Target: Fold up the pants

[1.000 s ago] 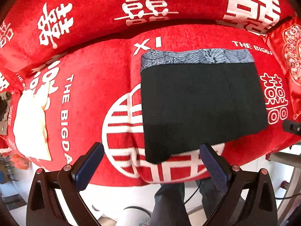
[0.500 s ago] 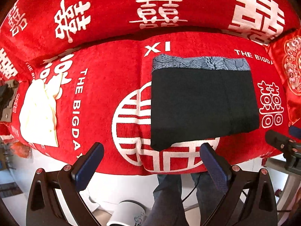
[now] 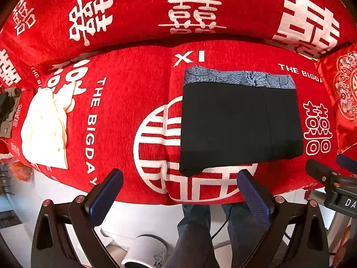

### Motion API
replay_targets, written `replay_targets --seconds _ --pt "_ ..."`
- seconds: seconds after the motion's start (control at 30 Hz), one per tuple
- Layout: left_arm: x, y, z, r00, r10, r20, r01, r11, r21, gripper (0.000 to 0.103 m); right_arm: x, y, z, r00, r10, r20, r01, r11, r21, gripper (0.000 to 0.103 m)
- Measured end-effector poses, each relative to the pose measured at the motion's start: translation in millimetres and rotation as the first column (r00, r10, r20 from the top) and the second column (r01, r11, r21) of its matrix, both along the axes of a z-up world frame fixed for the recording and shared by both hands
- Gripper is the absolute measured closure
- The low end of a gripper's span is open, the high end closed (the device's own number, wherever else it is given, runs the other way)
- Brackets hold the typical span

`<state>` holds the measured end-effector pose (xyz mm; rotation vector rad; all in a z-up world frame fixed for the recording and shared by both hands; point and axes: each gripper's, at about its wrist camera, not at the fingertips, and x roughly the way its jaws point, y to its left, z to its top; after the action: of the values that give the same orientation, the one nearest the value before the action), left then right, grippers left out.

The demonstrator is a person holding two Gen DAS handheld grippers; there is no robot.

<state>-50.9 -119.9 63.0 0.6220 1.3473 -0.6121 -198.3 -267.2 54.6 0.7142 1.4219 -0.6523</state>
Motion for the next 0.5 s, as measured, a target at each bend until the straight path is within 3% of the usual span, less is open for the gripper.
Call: replay_targets --seconds 0.5 --pt "-7.2 -2.4 10.2 0.999 -0.031 0.012 0.031 0.999 -0.013 0.001 -3.1 6.2 11.9 1.000 0.005 -0.002 -0.005 0.999 -0.041 0.000"
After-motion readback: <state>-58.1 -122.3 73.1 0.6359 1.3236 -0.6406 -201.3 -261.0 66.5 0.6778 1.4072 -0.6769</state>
